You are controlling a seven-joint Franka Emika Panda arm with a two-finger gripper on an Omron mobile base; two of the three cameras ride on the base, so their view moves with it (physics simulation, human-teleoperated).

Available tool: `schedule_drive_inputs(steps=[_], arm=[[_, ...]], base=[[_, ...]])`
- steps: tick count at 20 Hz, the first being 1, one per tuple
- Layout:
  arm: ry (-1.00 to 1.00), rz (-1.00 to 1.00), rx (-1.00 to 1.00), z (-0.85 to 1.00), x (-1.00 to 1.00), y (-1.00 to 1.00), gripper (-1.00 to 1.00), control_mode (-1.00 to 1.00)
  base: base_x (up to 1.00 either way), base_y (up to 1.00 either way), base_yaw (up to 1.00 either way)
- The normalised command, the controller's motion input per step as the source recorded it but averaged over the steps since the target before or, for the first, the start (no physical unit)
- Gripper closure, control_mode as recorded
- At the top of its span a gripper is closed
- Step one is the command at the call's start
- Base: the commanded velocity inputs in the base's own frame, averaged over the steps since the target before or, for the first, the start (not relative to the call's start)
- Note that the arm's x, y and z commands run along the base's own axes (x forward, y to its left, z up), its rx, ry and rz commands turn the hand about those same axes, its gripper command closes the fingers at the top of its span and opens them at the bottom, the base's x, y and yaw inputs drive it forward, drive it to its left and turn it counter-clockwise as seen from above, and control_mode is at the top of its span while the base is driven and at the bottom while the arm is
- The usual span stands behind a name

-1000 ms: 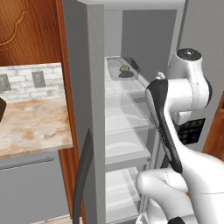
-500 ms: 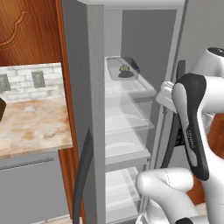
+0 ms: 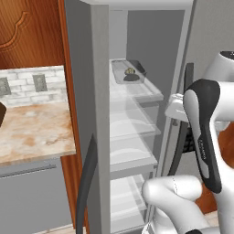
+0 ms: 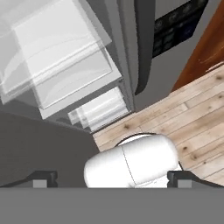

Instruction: Place two dumplings into each of the tupperware containers and then place the containers in the fridge.

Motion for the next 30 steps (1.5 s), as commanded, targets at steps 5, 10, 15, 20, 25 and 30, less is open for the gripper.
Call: schedule_drive_inputs(steps=[5, 10, 15, 20, 25, 30], arm=[[0.01, 0.24, -0.17, -0.02, -0.08, 0.2, -1.0, -1.0], [0.0, 0.13, -0.01, -0.07, -0.07, 0.02, -1.0, 1.0], [0.0, 0.0, 0.0, 0.0, 0.0, 0.0, -1.0, 1.0], [0.0, 0.0, 0.0, 0.0, 0.0, 0.0, -1.0, 1.0], [0.0, 0.0, 0.0, 0.0, 0.0, 0.0, -1.0, 1.0], [0.0, 0.0, 0.0, 0.0, 0.0, 0.0, -1.0, 1.0]], base=[[0.0, 0.0, 0.0], [-0.4, -0.18, 0.11], [-1.0, -0.75, 0.25], [-1.0, -0.94, 0.27], [-0.49, -0.1, 0.95], [-0.2, 0.0, 1.0]])
